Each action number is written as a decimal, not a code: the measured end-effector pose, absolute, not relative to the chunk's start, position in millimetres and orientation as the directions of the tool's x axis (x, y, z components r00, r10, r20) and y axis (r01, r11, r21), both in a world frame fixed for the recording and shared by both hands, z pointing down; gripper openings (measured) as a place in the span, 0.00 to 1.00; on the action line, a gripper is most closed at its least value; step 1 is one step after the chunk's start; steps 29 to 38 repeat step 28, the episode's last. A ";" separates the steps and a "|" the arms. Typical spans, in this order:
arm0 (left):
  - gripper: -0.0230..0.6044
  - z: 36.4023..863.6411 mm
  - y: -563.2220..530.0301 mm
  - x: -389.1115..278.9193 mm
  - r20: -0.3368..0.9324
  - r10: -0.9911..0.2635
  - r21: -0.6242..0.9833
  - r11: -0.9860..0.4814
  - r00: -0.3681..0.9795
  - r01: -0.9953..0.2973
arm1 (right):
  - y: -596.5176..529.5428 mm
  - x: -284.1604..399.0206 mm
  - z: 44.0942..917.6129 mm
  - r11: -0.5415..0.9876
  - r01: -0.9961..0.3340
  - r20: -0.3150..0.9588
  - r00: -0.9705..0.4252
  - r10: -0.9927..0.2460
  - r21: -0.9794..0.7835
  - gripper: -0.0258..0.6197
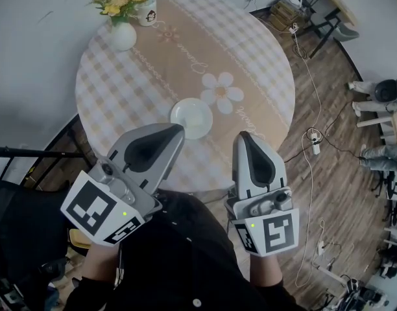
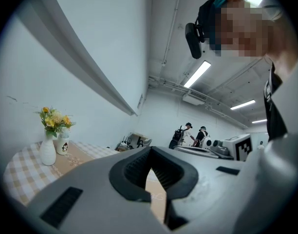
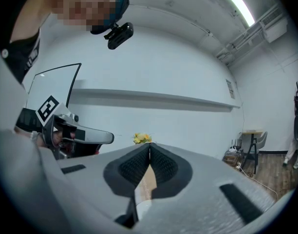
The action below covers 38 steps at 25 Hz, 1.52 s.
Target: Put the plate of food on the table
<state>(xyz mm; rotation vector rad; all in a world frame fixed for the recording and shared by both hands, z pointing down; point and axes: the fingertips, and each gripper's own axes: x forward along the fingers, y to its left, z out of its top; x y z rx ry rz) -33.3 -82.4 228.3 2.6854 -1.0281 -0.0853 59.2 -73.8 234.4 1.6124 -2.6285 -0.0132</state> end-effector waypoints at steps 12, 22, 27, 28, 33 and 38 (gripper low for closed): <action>0.04 234.7 -82.3 -28.5 0.052 -0.651 0.268 -0.721 0.757 -0.639 | -74.5 55.4 239.7 0.462 -0.885 0.061 -0.458 -0.887 0.060 0.04; 0.04 240.3 -84.9 -24.1 0.069 -0.642 0.281 -0.722 0.764 -0.632 | -77.4 54.3 243.5 0.470 -0.881 0.074 -0.465 -0.882 0.060 0.04; 0.04 244.4 -84.4 -23.0 0.073 -0.638 0.286 -0.723 0.767 -0.629 | -76.5 55.4 247.0 0.466 -0.881 0.084 -0.459 -0.884 0.084 0.04; 0.04 245.6 -84.1 -22.8 0.074 -0.637 0.288 -0.723 0.767 -0.628 | -76.0 55.8 248.1 0.464 -0.881 0.087 -0.457 -0.885 0.089 0.04; 0.04 245.6 -84.1 -22.8 0.074 -0.637 0.288 -0.723 0.767 -0.628 | -76.0 55.8 248.1 0.464 -0.881 0.087 -0.457 -0.885 0.089 0.04; 0.04 245.6 -84.1 -22.8 0.074 -0.637 0.288 -0.723 0.767 -0.628 | -76.0 55.8 248.1 0.464 -0.881 0.087 -0.457 -0.885 0.089 0.04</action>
